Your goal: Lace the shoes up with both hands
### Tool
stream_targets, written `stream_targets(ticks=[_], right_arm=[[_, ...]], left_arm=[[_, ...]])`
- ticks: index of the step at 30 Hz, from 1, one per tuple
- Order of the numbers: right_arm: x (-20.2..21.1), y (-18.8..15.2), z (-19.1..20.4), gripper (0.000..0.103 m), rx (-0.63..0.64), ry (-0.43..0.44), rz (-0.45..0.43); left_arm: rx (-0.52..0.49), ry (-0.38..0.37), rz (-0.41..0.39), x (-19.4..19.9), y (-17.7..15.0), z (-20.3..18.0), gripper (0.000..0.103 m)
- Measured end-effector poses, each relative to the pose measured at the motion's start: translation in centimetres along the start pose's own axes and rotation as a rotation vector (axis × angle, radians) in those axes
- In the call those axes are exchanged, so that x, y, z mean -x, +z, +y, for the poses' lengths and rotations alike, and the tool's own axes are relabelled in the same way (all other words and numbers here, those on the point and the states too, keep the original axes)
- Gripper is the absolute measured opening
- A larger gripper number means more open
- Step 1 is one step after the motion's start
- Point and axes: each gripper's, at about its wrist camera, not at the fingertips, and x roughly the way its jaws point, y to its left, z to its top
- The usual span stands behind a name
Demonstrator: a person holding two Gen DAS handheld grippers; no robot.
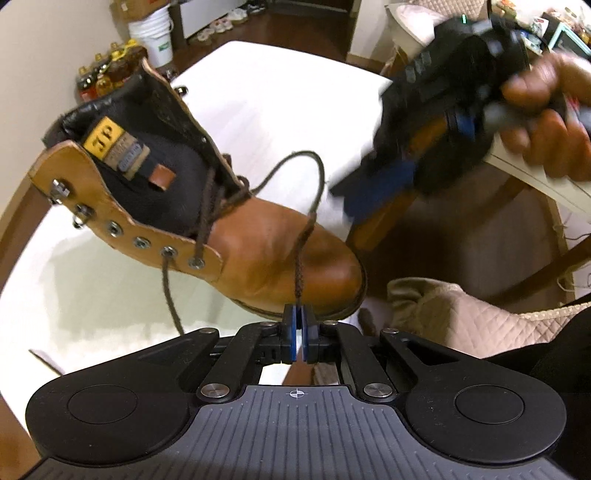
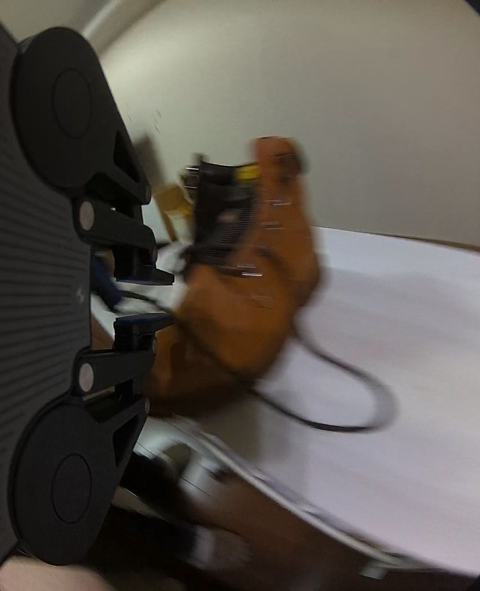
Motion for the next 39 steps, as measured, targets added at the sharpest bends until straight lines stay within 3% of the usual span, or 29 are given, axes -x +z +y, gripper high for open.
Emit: stream_targets(ticks=[6, 15, 17, 25, 32, 39], right_arm=[[-3.1, -1.7, -0.1, 0.02, -0.022, 0.047, -0.006], [-4.1, -2.2, 0.1, 0.019, -0.028, 0.084, -0.035], [-3.7, -2.2, 0.6, 0.005, -0.009, 0.082, -0.058], [-2.2, -2.2, 2.6, 0.004, 0.069, 0.076, -0.153], [-2.8, -0.2, 5.3, 0.004, 0.104, 0.15, -0.264], [-5.5, 0.6, 6.5, 0.004, 0.15, 0.095, -0.305]], left_arm=[[-0.018, -0.01, 0.003, 0.3, 0.7, -0.2, 0.002], [-0.04, -0.011, -0.002, 0.5, 0.4, -0.6, 0.002], [-0.038, -0.01, -0.005, 0.7, 0.4, -0.6, 0.002], [0.027, 0.022, -0.037, 1.9, 0.2, 0.7, 0.005], [0.096, 0.103, -0.052, 2.4, -0.2, 3.0, 0.005], [0.113, 0.111, -0.069, 3.2, -0.7, 3.3, 0.005]])
